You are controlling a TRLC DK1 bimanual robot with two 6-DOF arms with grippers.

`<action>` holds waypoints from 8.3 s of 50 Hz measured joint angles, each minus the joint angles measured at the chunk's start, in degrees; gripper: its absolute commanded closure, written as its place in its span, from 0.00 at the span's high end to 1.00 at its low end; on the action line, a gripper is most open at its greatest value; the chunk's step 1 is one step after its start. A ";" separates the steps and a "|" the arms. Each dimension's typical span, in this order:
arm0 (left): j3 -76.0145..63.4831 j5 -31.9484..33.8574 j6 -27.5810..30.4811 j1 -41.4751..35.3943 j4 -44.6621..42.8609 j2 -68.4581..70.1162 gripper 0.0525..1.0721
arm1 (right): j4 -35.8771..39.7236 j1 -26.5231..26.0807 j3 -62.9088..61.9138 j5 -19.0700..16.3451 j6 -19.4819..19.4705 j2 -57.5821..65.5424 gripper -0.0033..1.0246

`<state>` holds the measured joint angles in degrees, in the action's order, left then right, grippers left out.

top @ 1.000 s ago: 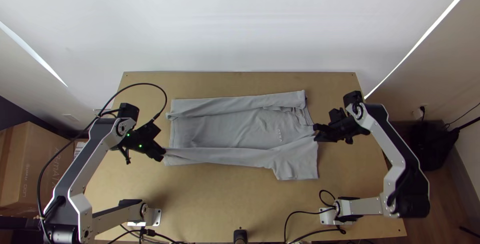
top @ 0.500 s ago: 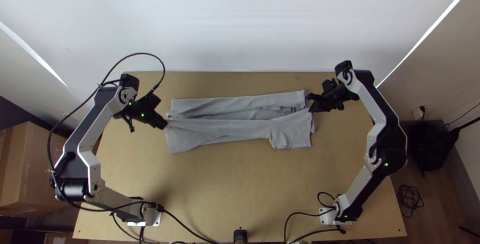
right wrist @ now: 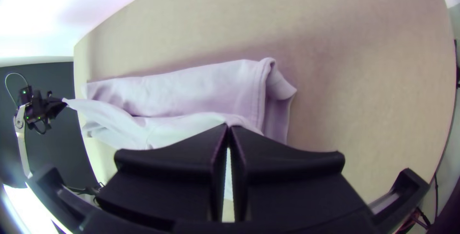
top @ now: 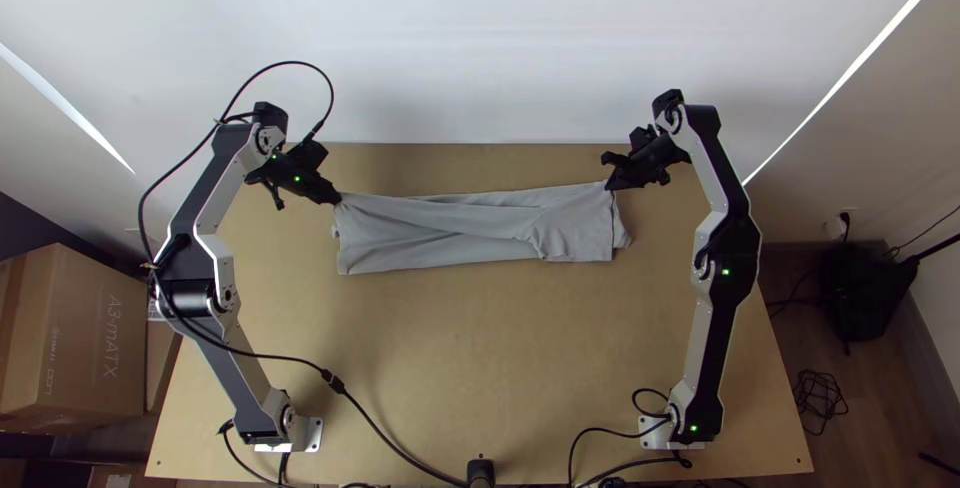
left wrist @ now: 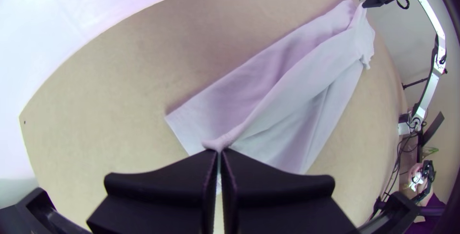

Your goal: Fold the t-shirt

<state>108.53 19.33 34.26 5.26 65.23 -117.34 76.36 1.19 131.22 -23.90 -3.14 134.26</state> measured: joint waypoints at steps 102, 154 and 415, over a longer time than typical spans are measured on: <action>-30.86 10.58 -23.39 -2.03 -36.74 4.35 0.53 | -46.18 -4.00 -58.99 -5.70 -28.44 -48.83 0.96; -23.63 14.82 3.02 33.33 7.65 22.49 0.03 | -47.54 -1.62 -67.89 -5.70 -28.81 -54.36 0.96; -15.21 9.81 -29.44 8.85 0.28 47.06 0.96 | -46.58 -26.93 -49.37 4.42 -22.45 -32.13 0.96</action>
<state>93.32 29.15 4.82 14.11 65.52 -70.28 29.78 -25.74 81.84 -19.49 -25.58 102.13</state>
